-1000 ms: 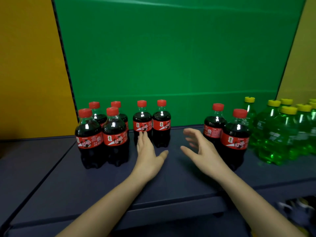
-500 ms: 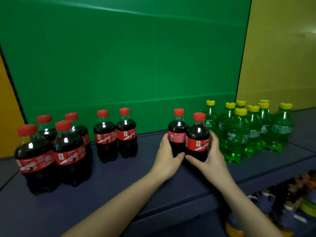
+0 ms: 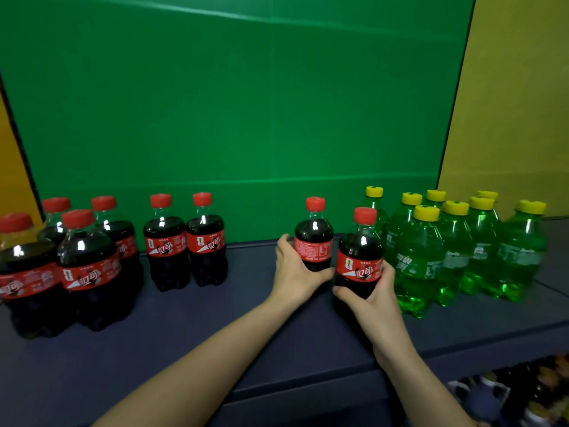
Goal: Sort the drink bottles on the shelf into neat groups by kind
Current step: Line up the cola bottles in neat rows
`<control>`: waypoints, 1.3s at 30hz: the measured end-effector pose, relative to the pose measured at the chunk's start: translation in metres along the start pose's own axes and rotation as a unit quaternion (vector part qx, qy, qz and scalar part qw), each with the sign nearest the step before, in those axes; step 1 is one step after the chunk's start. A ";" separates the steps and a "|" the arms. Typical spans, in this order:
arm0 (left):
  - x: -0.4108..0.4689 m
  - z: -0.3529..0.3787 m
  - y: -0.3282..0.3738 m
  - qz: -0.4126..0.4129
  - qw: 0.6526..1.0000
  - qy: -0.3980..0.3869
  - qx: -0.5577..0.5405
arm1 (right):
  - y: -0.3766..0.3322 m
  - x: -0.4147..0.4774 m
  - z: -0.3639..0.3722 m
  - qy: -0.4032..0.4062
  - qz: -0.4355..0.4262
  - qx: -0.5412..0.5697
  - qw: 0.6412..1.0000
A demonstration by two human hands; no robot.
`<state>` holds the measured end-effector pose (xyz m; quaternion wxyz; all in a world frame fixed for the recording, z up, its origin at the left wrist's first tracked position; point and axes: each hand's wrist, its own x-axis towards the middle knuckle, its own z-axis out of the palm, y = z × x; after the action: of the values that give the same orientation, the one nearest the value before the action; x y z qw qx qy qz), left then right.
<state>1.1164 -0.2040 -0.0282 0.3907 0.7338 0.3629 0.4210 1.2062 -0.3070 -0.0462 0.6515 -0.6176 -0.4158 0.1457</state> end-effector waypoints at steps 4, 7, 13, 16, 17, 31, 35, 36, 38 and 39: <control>0.005 0.001 0.002 0.010 0.997 0.073 0.036 | 0.002 0.000 -0.002 -0.012 -0.008 0.017 1.000; 0.004 -0.012 0.002 0.007 0.997 0.068 0.042 | 0.001 0.000 -0.003 -0.024 -0.012 0.026 0.999; -0.010 -0.050 0.004 -0.006 1.000 -0.019 -0.011 | 0.002 0.001 -0.003 -0.041 -0.016 0.027 0.999; -0.014 -0.049 0.003 0.009 0.998 0.064 -0.009 | 0.001 0.001 -0.001 -0.051 -0.023 0.021 0.998; -0.015 -0.048 0.003 0.010 0.995 0.095 0.002 | 0.001 0.001 0.000 -0.053 -0.025 0.019 0.998; -0.030 -0.073 -0.005 -0.005 0.996 0.081 0.042 | -0.003 -0.002 0.004 -0.085 -0.035 -0.032 0.995; -0.036 -0.095 -0.009 -0.032 0.998 0.044 -0.009 | -0.011 -0.005 0.008 -0.090 -0.051 -0.049 0.993; -0.039 -0.103 -0.010 -0.034 0.999 0.029 -0.026 | -0.014 -0.006 0.011 -0.095 -0.053 -0.055 0.993; -0.046 -0.123 -0.011 -0.027 0.999 -0.005 -0.039 | -0.018 -0.010 0.022 -0.114 -0.054 -0.061 0.990; -0.050 -0.134 -0.011 -0.022 0.999 -0.021 -0.039 | -0.021 -0.011 0.030 -0.126 -0.055 -0.061 0.989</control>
<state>0.9743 -0.2068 -0.0097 0.4357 0.7185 0.3537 0.4109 1.1711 -0.2988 -0.0343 0.5621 -0.6093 -0.5357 0.1605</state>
